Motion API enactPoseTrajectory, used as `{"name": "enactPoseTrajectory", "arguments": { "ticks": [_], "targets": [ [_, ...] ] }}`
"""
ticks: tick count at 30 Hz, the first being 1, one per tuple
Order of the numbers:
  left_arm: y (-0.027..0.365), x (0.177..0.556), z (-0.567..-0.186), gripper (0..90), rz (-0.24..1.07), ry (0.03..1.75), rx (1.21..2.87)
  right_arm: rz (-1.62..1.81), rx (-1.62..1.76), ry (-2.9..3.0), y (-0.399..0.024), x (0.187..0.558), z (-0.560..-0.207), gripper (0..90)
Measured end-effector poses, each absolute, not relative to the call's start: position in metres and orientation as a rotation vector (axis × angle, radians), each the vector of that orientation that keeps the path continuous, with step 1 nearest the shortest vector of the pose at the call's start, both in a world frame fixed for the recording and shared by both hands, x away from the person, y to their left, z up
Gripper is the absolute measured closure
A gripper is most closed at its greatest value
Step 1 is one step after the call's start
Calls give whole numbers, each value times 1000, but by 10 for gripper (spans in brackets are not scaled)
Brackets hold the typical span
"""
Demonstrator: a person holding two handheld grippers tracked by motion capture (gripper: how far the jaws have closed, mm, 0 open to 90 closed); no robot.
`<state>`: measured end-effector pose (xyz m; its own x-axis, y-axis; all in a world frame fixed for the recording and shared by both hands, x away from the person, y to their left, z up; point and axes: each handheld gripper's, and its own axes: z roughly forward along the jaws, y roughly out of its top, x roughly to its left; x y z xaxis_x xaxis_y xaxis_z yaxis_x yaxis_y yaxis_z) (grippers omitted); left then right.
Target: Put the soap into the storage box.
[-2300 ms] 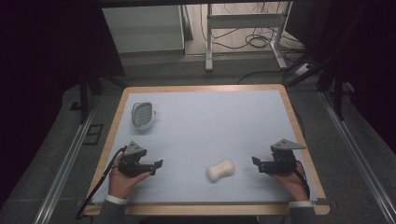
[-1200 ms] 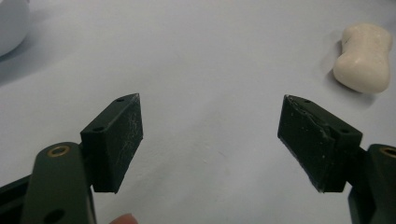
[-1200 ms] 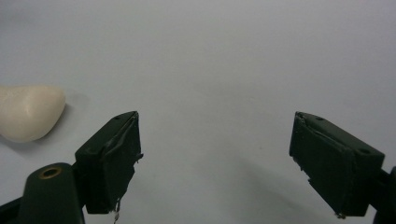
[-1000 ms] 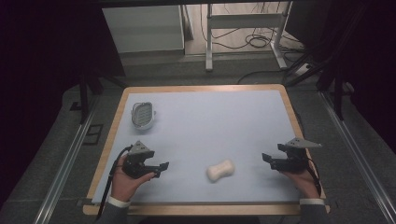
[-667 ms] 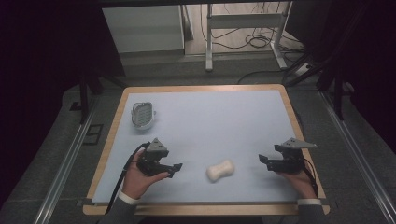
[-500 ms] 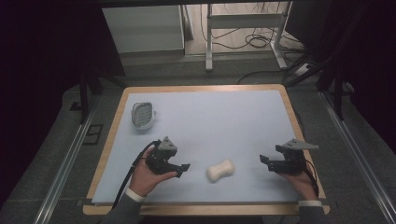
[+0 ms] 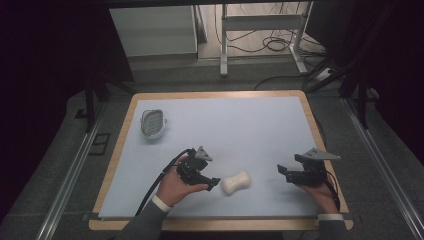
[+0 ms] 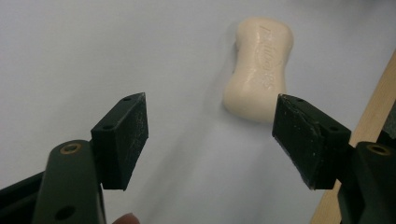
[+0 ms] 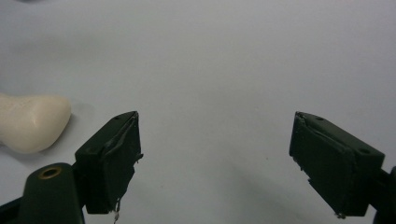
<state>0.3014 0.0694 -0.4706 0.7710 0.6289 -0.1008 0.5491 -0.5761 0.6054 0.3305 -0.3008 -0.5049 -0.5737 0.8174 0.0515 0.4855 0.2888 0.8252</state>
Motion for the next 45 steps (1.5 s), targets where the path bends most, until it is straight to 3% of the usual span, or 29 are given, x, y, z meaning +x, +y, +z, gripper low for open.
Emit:
{"name": "enactPoseTrajectory", "arguments": {
  "ticks": [27, 45],
  "targets": [
    [-17, 322, -490, 352, 82, 727, 2580, 1159, 1173, 2189, -297, 334, -509, 164],
    [-22, 321, -498, 490, 115, 710, 2629, 1147, 1179, 2167, -298, 333, -507, 164]
  ]
}}
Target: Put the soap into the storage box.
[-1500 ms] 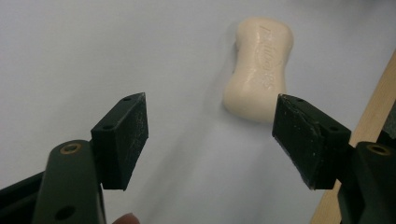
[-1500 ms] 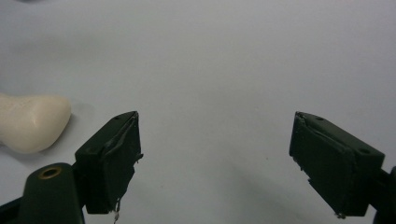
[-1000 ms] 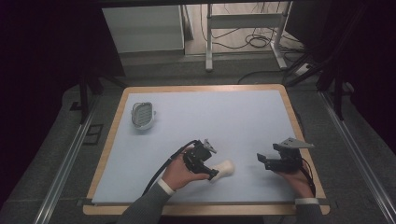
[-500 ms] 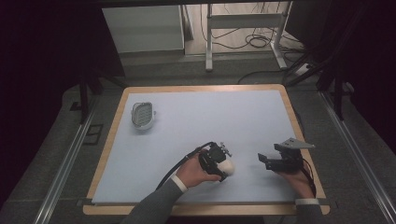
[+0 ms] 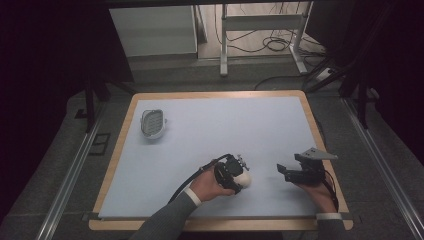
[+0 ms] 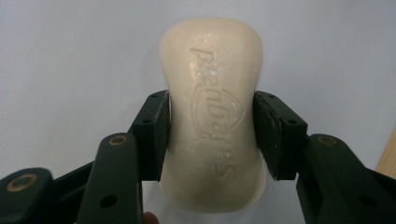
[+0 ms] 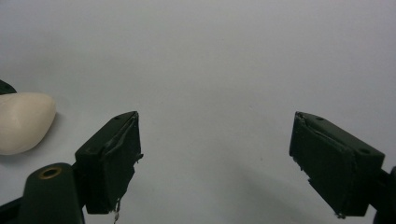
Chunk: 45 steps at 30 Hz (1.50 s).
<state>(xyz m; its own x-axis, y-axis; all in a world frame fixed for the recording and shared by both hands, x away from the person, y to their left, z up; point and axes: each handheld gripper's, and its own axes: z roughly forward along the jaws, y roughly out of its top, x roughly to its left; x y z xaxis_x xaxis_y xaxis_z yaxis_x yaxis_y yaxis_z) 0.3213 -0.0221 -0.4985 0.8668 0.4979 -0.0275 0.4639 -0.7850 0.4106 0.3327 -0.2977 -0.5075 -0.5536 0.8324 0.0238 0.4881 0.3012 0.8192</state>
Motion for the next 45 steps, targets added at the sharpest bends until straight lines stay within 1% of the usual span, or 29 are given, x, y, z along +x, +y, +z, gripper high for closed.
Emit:
{"name": "enactPoseTrajectory", "arguments": {
  "ticks": [8, 12, 21, 24, 29, 36, 45],
  "targets": [
    [-26, 321, -503, 465, 127, 710, 2659, 1143, 1182, 2160, -298, 333, -507, 164],
    [-27, 321, -503, 488, 119, 701, 2659, 1147, 1183, 2153, -299, 332, -507, 164],
    [-21, 324, -502, 495, 107, 680, 2635, 1146, 1186, 2141, -301, 332, -507, 164],
    [-15, 327, -496, 495, 84, 677, 2621, 1148, 1187, 2137, -301, 332, -506, 164],
    [-8, 332, -491, 495, 93, 692, 2609, 1148, 1189, 2135, -301, 332, -506, 164],
    [11, 341, -481, 495, 91, 753, 2544, 1142, 1193, 2142, -301, 333, -507, 164],
    [36, 351, -467, 495, 105, 816, 2506, 1145, 1195, 2147, -301, 333, -508, 164]
  ]
}}
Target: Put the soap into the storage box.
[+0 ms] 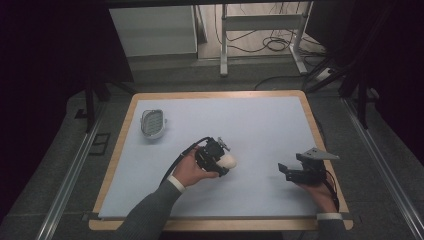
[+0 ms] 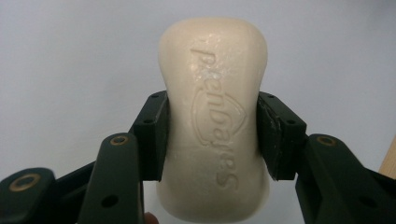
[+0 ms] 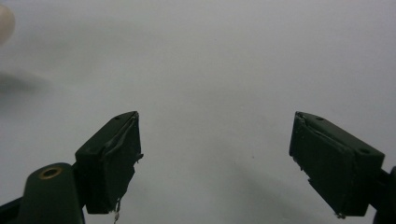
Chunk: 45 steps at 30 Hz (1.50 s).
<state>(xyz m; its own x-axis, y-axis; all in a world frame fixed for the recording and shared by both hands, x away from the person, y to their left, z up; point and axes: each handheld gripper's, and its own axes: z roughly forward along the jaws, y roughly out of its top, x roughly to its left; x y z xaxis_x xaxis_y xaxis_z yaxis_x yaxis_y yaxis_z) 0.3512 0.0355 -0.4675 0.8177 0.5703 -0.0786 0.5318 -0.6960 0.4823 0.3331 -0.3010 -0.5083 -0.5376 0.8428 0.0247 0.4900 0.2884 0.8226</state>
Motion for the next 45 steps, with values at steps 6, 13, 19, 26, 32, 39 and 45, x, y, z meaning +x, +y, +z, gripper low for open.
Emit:
{"name": "enactPoseTrajectory", "arguments": {
  "ticks": [6, 13, 19, 26, 32, 39, 45],
  "targets": [
    [56, 358, -457, 495, 116, 873, 2491, 1138, 1192, 2150, -300, 333, -509, 164],
    [73, 365, -451, 495, 140, 921, 2465, 1141, 1200, 2146, -301, 333, -508, 164],
    [88, 371, -445, 495, 153, 963, 2456, 1142, 1201, 2143, -302, 333, -508, 164],
    [106, 379, -437, 495, 179, 1016, 2421, 1148, 1199, 2146, -301, 333, -508, 164],
    [121, 388, -434, 495, 204, 1066, 2406, 1149, 1199, 2146, -301, 333, -508, 164],
    [136, 394, -430, 495, 223, 1107, 2389, 1145, 1196, 2155, -298, 333, -509, 164],
    [147, 399, -429, 495, 232, 1144, 2369, 1146, 1193, 2155, -297, 333, -510, 164]
  ]
}}
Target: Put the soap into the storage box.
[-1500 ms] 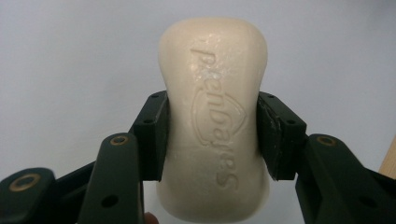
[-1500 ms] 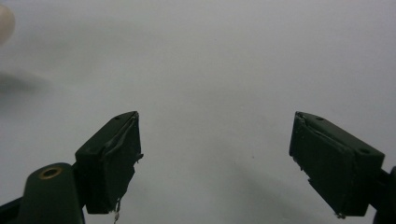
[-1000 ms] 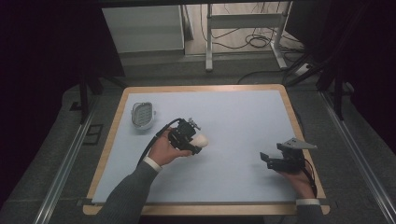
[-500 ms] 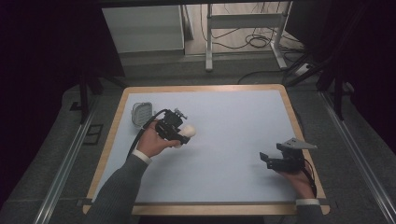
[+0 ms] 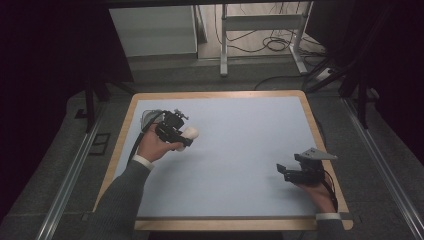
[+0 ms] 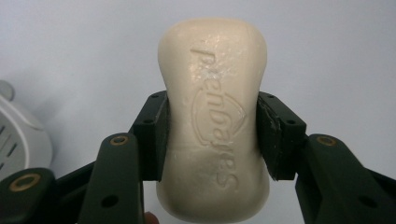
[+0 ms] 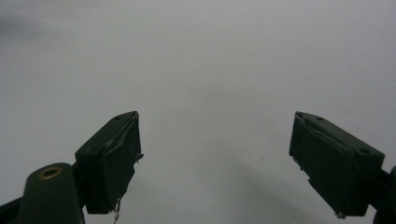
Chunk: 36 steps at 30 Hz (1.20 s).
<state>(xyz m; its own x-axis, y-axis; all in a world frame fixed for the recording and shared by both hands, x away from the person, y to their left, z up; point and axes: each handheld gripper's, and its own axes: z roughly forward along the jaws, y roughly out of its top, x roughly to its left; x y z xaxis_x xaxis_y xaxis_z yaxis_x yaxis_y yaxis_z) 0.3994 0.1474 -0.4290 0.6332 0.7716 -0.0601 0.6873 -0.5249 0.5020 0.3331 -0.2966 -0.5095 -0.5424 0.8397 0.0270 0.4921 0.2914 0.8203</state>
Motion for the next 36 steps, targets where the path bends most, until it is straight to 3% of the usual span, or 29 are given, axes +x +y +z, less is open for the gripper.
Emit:
{"name": "enactPoseTrajectory", "arguments": {
  "ticks": [36],
  "targets": [
    [195, 439, -406, 495, 309, 1351, 2257, 1154, 1195, 2150, -296, 332, -508, 164]
  ]
}}
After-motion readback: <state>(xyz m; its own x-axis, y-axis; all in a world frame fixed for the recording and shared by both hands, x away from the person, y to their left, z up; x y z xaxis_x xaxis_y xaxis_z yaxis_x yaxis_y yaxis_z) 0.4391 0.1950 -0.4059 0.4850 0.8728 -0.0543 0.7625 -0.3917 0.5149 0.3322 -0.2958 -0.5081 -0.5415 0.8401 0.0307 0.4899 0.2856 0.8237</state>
